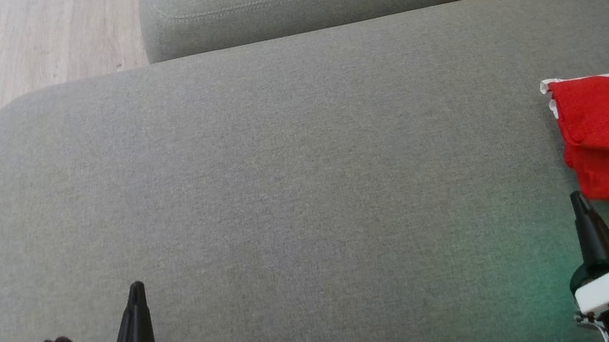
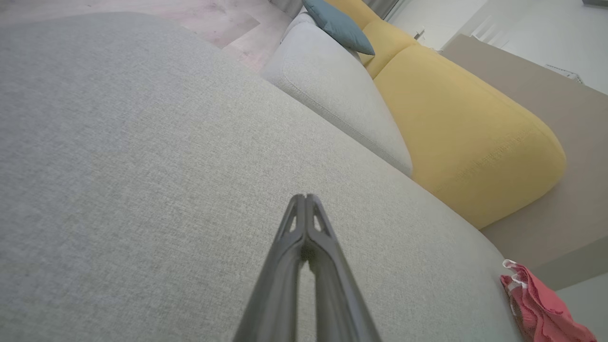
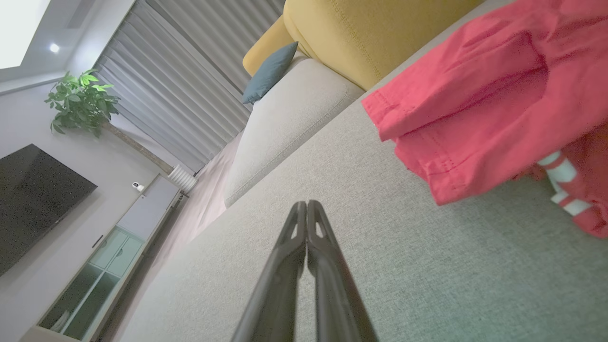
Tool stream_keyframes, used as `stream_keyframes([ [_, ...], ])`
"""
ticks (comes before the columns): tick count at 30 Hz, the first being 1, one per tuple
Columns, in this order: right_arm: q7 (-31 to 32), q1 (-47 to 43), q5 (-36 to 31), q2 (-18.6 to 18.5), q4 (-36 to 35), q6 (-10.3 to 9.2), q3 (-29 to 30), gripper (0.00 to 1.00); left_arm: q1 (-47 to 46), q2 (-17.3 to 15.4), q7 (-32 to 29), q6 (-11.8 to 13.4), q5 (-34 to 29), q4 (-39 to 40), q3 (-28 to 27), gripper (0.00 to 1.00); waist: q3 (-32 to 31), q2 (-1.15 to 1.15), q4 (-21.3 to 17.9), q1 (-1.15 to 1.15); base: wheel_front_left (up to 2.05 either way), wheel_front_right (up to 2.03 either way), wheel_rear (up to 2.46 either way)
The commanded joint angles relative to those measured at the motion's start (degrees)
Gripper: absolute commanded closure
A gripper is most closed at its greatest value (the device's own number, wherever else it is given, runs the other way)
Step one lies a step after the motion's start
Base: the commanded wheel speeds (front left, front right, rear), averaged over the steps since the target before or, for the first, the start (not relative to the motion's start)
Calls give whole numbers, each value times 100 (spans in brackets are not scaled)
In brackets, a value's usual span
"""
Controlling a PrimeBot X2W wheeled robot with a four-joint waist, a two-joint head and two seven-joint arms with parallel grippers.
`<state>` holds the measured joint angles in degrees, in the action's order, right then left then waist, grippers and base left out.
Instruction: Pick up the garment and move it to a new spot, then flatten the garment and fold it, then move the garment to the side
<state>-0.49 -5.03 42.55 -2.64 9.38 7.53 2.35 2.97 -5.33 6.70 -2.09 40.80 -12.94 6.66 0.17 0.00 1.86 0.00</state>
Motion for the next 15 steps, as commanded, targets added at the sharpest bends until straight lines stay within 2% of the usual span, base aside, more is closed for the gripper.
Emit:
stream_keyframes([
  [1, 8, 279, 154, -115, -154, -2, -12, 100, -332, -29, -19, -35, 138, 169, -149, 100, 0, 0, -2, 0, 0, 0, 0],
  [15, 110, 445, 1164, -130, -32, -2, 28, 100, -449, 16, -270, -137, 1160, 113, -370, 100, 0, 0, -39, 0, 0, 0, 0],
])
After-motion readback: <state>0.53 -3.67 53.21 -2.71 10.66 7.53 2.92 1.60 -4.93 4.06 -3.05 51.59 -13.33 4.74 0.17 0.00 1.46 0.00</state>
